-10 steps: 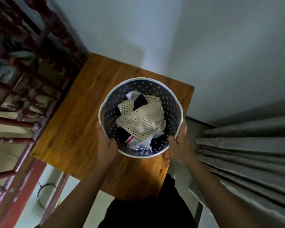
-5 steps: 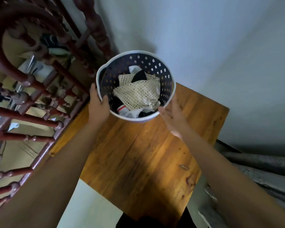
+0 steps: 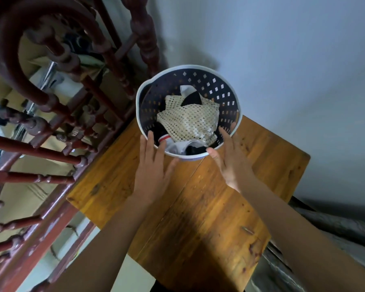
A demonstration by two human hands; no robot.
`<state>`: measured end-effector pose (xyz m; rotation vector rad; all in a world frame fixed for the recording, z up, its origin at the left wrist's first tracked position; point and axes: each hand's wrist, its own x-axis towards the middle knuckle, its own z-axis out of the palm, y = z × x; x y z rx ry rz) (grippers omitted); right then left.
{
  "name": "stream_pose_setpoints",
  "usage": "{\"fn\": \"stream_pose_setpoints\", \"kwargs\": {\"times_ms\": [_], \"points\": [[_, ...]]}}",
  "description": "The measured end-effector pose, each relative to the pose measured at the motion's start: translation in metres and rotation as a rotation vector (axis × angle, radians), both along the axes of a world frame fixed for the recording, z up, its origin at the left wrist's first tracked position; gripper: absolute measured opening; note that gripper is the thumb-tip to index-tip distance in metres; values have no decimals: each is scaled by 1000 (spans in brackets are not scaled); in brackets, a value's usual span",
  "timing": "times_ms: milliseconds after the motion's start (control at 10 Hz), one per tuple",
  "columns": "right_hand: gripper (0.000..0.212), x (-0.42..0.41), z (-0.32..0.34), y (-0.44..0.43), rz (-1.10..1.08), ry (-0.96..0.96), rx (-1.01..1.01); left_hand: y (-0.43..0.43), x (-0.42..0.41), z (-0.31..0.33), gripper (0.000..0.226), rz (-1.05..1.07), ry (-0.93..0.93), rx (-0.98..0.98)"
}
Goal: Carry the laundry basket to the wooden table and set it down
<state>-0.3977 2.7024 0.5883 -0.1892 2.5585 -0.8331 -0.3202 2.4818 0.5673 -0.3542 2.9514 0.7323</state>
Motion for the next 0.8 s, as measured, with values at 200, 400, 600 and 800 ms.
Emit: {"fn": "stream_pose_setpoints", "kwargs": {"times_ms": [200,400,600,800], "points": [[81,-59,-6,-32,59,30,65,-35,-58,13,69,18,-43,-47],[91,-89,-13,-43,64,21,66,-47,-90,17,71,2,-122,-119],[83,-90,-4,-43,70,-23,130,-43,-91,21,71,9,-163,-113],[77,-75,13,-54,43,-49,186,-40,-81,41,69,-9,-268,-54]]}}
